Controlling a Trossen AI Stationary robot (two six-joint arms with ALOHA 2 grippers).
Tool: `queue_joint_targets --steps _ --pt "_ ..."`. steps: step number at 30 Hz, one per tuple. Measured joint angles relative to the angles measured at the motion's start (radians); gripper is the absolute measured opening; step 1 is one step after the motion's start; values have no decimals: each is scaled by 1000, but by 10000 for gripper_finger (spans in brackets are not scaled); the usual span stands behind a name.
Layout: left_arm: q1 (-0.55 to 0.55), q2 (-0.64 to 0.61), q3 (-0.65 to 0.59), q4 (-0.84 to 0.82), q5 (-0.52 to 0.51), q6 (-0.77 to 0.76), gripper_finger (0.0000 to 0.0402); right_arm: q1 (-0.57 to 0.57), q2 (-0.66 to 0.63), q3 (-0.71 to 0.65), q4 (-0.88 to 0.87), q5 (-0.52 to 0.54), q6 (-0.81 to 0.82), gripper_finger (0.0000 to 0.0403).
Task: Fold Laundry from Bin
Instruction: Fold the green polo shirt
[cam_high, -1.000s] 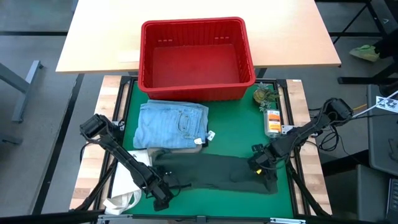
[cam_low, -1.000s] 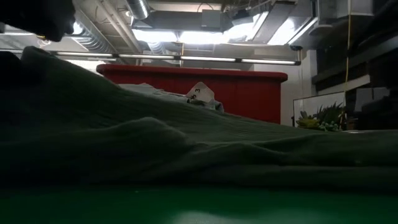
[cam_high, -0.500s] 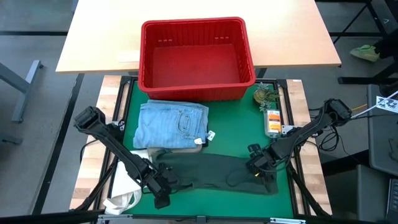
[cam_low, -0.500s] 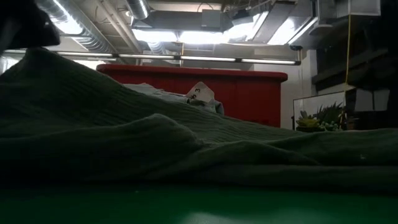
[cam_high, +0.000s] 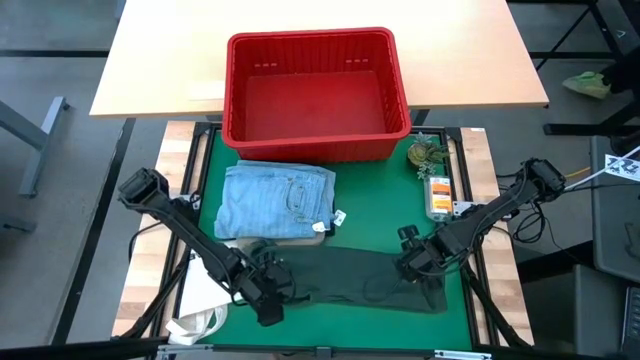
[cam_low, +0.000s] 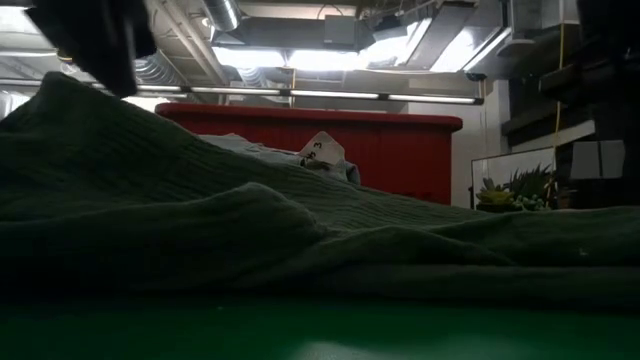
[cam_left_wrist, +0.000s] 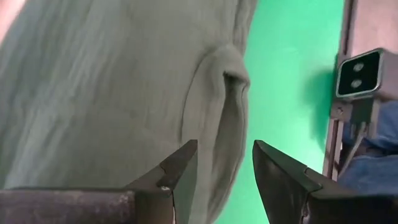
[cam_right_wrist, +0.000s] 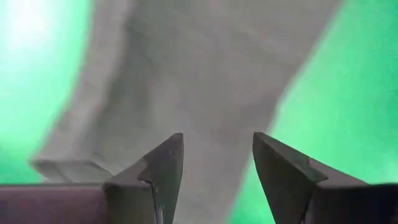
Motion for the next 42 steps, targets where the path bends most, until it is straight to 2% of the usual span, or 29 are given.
queue_joint_targets --steps 5,8,12,18,30,36,40,42 --pt "32 0 0 41 1 65 148 -1 0 -1 -147 76 60 195" --pt "42 0 0 53 1 96 148 -1 -2 -28 -170 74 98 195" --pt "53 0 0 55 2 125 148 -1 -2 -86 -123 8 109 195" --pt "61 0 0 56 2 128 148 -1 -1 -166 -85 -12 120 195" --pt "61 0 0 56 7 151 148 -1 -2 -182 -57 -65 133 195" --pt "63 -59 0 -2 186 85 148 -1 -2 -171 -65 -112 134 195" --pt "40 -94 0 -94 291 -56 148 -1 -2 -163 -61 -116 134 195" --pt "16 -101 0 -133 297 -124 148 -1 -2 -160 -54 -111 133 195"
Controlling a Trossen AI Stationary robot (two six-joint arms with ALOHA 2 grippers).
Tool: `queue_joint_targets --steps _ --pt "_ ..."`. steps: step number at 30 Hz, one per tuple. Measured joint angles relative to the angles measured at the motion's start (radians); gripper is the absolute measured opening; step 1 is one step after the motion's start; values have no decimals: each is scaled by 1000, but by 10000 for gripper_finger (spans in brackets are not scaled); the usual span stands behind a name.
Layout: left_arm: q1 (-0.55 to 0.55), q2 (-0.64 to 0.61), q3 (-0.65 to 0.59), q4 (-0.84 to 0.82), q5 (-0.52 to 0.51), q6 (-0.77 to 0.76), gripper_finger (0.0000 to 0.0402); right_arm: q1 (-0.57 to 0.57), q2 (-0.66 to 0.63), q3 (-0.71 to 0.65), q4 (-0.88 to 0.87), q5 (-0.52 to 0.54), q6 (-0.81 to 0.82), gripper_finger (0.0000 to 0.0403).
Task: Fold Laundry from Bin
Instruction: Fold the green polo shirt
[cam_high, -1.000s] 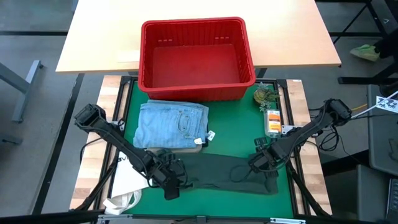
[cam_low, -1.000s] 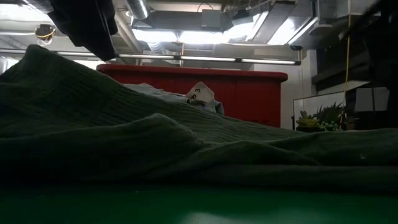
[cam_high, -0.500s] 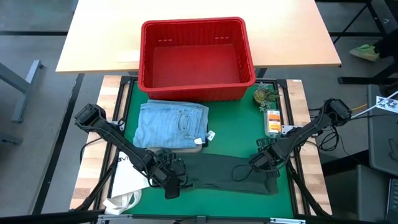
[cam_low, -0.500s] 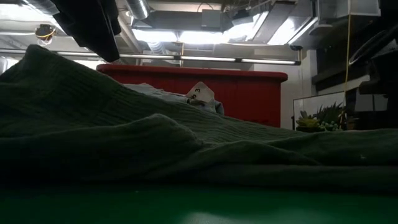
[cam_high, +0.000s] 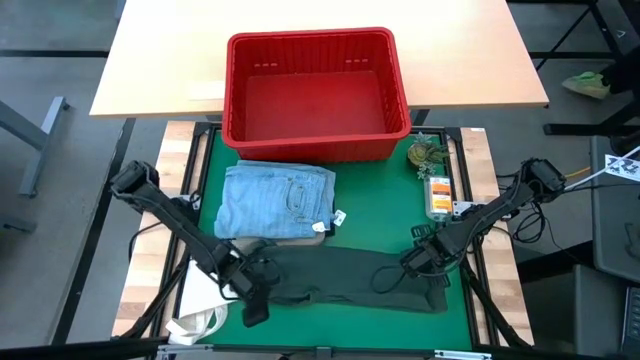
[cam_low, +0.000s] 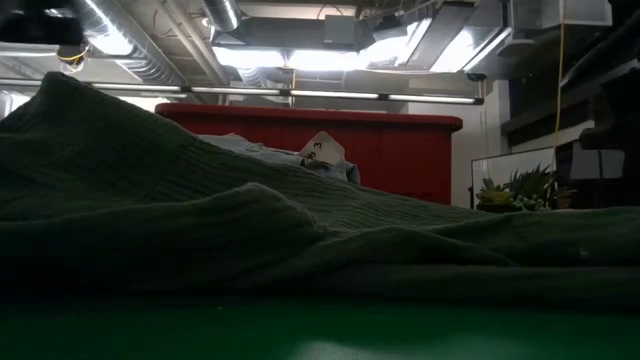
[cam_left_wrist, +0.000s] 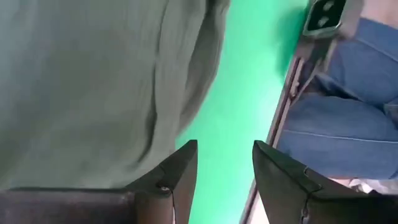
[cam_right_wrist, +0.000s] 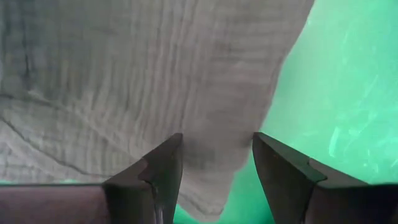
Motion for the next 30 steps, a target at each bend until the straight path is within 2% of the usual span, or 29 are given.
queue_joint_targets --steps 4,9,11,19,23,27,30 --pt "-52 9 0 -71 -61 -140 148 0 0 0 36 21 0 195" --pt "-95 14 0 -116 -230 -275 150 0 0 1 84 29 0 195" --pt "-97 14 0 -121 -252 -305 155 0 0 1 95 29 0 195" --pt "-74 34 0 -172 -221 -347 220 0 0 1 99 39 0 195" --pt "-62 40 0 -280 -124 -400 249 0 0 1 99 39 -1 195" --pt "-79 40 0 -397 -112 -543 253 0 0 1 100 39 -1 195" --pt "-97 40 -9 -379 -137 -596 247 0 0 1 100 39 -2 195"
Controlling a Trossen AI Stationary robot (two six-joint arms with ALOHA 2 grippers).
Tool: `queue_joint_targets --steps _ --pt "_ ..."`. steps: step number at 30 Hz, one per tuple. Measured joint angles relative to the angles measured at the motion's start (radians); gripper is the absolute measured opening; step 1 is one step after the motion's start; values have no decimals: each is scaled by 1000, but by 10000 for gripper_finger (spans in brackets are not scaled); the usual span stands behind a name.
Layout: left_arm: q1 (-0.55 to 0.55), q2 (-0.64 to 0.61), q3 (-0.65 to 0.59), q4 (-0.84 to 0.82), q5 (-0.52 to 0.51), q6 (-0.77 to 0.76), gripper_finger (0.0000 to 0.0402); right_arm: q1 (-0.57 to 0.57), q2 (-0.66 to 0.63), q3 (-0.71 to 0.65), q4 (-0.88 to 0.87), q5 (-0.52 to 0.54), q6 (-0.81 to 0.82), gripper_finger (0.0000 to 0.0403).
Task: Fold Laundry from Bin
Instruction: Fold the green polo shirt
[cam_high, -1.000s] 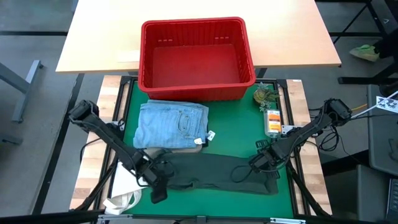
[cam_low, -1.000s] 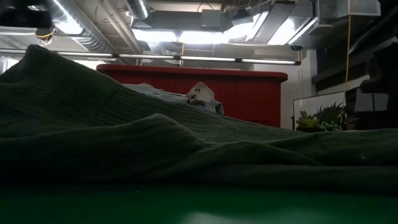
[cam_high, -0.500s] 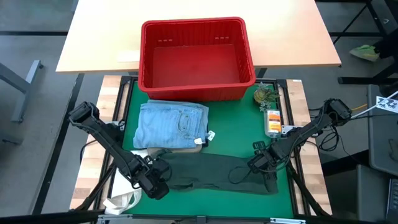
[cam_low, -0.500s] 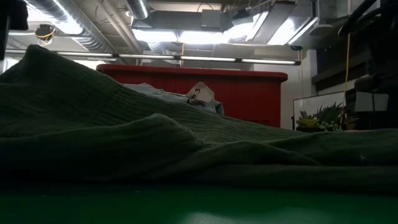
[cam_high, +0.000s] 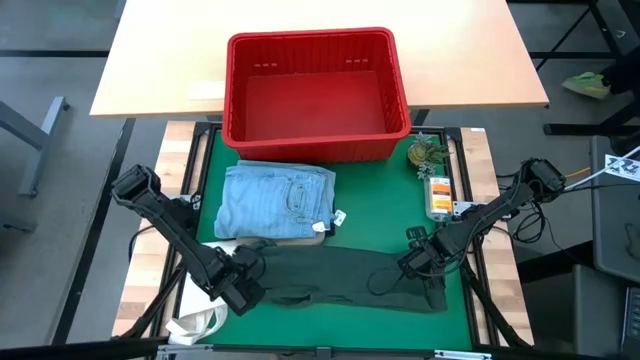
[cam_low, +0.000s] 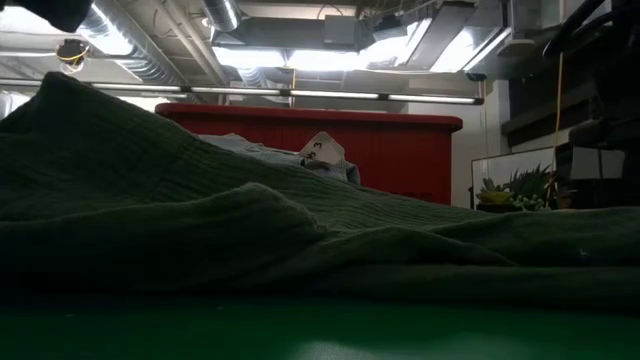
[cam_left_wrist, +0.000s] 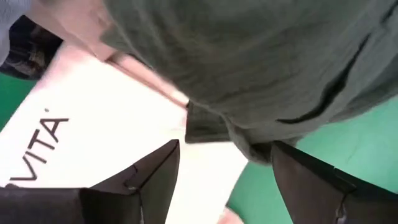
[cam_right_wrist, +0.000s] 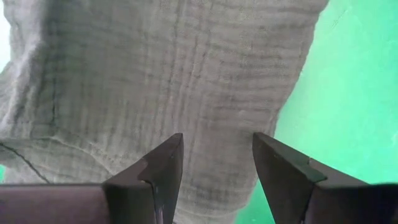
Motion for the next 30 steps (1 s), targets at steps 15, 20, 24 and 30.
queue_joint_targets --steps 15,20,24,30 --pt "-21 -1 -286 370 -106 -145 241 0 0 0 1 35 -3 195" --pt "-22 -9 -360 482 -111 -152 241 0 0 0 2 35 -3 195" --pt "-21 -8 -355 486 -106 -150 228 0 0 0 2 35 -3 195" --pt "-20 -3 -326 486 -95 -150 166 0 0 0 2 35 -2 195"
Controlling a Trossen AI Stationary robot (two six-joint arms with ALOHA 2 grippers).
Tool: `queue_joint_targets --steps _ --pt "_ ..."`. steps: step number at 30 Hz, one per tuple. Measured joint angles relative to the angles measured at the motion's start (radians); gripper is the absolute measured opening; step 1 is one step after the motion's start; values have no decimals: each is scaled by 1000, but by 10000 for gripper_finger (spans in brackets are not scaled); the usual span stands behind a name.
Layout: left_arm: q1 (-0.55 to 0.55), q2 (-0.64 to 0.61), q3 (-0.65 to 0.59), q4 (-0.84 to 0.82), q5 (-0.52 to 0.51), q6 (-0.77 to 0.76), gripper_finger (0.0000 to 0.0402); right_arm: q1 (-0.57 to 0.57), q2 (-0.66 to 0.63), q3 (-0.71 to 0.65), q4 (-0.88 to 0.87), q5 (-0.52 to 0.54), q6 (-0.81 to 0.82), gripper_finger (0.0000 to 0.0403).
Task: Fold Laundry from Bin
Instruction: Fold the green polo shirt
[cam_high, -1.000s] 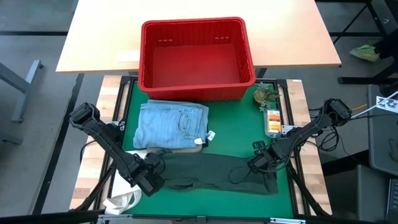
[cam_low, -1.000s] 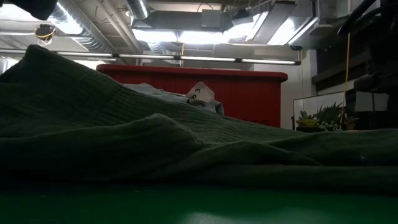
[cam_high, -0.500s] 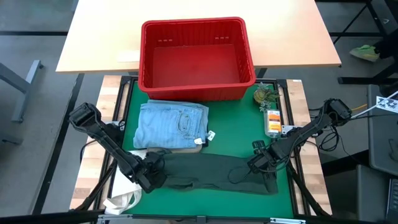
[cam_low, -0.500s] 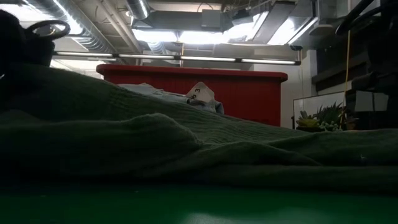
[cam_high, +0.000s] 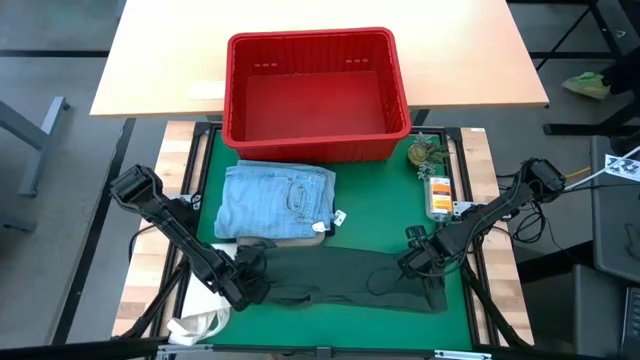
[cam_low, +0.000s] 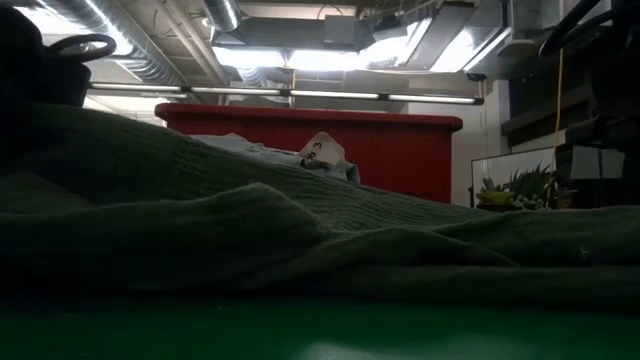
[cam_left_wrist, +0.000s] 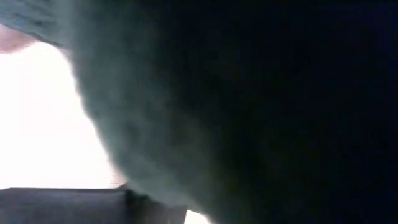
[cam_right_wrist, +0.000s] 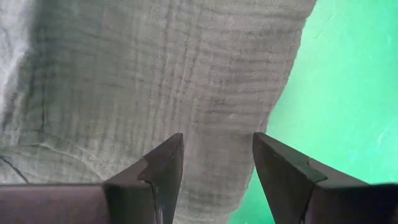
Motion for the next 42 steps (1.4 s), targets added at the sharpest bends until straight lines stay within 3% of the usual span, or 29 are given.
queue_joint_targets --steps 12,18,30,36,42 --pt "19 1 18 12 22 1 65 0 0 0 0 0 0 195" --pt "26 -2 19 61 19 71 10 0 0 0 0 0 2 195" --pt "26 -180 20 69 16 133 5 0 0 0 59 -21 4 195" --pt "26 -282 20 121 -15 182 5 0 0 0 281 27 -7 195" --pt "31 -306 20 317 -112 306 5 0 7 0 480 90 -72 195"
